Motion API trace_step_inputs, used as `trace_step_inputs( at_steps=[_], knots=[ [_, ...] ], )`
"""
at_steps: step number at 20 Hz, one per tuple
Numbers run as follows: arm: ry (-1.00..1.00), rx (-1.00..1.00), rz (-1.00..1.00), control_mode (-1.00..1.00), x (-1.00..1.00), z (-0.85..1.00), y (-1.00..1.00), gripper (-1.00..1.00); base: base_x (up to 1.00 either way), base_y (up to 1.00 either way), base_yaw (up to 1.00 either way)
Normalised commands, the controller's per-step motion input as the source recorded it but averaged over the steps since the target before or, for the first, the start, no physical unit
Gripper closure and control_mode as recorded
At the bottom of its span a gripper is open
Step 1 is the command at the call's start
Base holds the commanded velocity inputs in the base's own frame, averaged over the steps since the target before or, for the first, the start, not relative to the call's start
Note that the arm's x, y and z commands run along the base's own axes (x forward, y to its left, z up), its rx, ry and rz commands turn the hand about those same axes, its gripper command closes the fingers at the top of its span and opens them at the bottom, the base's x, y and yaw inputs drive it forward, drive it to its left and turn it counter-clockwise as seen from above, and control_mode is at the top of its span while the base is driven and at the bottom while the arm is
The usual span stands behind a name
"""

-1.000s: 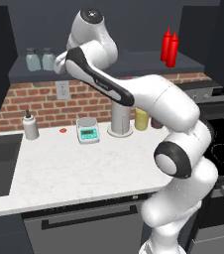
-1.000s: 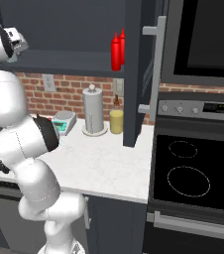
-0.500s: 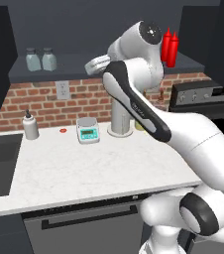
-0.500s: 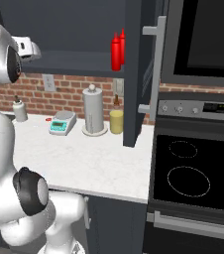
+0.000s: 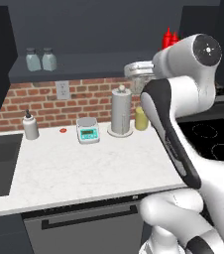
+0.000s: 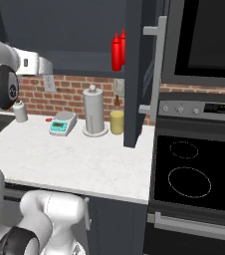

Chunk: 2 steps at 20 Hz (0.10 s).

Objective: Put the shaker and condiment bottle from the counter next to their counterparts in the cabinet.

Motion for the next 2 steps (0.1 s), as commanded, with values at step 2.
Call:
trace_step_inputs(
  at_steps=[2],
  knots=[
    [0.00, 0.00, -0.35, -1.00, -0.99, -0.06, -0.59, -1.00, 0.00, 0.00, 0.00]
  ],
)
